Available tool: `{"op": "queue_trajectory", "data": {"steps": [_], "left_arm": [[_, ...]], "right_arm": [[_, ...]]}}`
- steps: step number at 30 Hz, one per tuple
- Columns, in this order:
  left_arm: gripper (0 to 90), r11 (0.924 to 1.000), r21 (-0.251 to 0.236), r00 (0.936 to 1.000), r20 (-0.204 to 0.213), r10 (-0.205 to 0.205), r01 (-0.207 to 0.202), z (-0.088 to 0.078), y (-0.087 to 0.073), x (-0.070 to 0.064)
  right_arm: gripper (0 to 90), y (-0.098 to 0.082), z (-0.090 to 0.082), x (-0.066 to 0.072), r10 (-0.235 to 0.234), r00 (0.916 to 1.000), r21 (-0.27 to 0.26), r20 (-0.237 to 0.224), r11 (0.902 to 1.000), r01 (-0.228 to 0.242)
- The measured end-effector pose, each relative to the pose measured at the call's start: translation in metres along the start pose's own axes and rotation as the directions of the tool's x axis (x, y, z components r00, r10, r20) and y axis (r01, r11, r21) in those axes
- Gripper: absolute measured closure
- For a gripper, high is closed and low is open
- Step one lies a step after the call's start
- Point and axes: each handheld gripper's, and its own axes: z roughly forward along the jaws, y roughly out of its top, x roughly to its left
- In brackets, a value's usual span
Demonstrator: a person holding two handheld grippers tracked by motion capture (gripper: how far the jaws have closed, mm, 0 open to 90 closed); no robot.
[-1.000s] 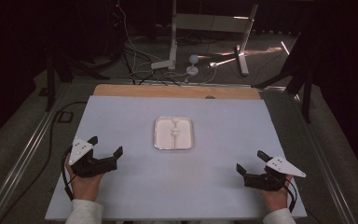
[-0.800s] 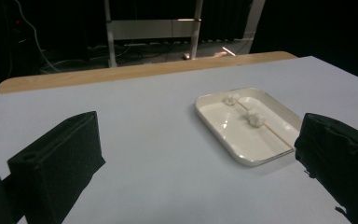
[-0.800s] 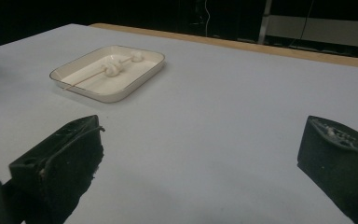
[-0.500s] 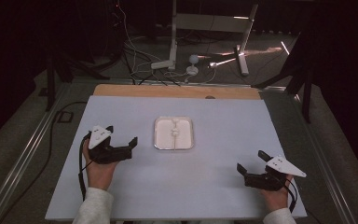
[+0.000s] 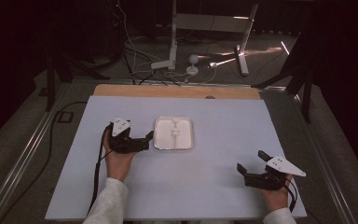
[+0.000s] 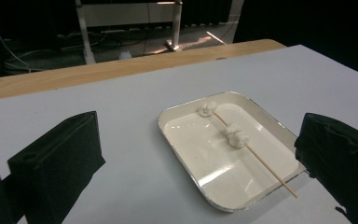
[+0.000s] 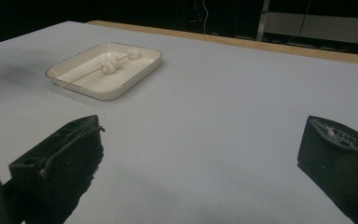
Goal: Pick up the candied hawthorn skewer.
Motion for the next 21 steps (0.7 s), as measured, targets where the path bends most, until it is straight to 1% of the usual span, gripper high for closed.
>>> {"op": "queue_trajectory", "data": {"steps": [8,9,12,14,15,16,20,21], "left_arm": [[1.0,0.9994,0.034,0.9999,0.010,0.011,-0.012,0.024,-0.001,-0.011],[0.9,0.9994,0.034,0.9999,0.010,0.011,-0.012,0.024,-0.001,-0.011],[0.9,0.9984,0.053,0.9997,0.018,0.017,-0.018,0.036,-0.004,-0.018],[1.0,0.9976,0.066,0.9996,0.021,0.017,-0.018,0.042,-0.005,-0.021],[1.0,0.9976,0.066,0.9996,0.021,0.017,-0.018,0.042,-0.005,-0.021],[1.4,0.9968,0.079,0.9996,0.026,0.013,-0.015,0.048,-0.007,-0.024],[3.1,0.9942,0.107,0.9996,0.030,-0.001,-0.003,0.061,-0.011,-0.029],[3.3,0.9930,0.118,0.9997,0.025,-0.003,0.000,0.064,-0.012,-0.030]], "right_arm": [[0.0,0.000,0.000,-0.001,0.003,1.0000,0.000,0.002,1.0000,-0.003],[0.0,0.000,0.000,-0.001,0.003,1.0000,0.000,0.003,1.0000,-0.003],[0.0,0.000,0.000,-0.001,0.003,1.0000,0.000,0.003,1.0000,-0.003],[0.0,0.000,0.000,-0.002,0.003,1.0000,0.002,0.002,1.0000,-0.003],[0.0,0.000,0.000,-0.002,0.002,1.0000,0.002,0.002,1.0000,-0.002],[0.0,0.000,0.000,-0.001,0.002,1.0000,0.003,0.001,1.0000,-0.002],[0.0,0.000,0.000,-0.001,0.000,1.0000,0.005,0.000,1.0000,0.000],[0.0,0.000,0.000,-0.002,-0.001,1.0000,0.005,0.000,1.0000,0.001]]}}
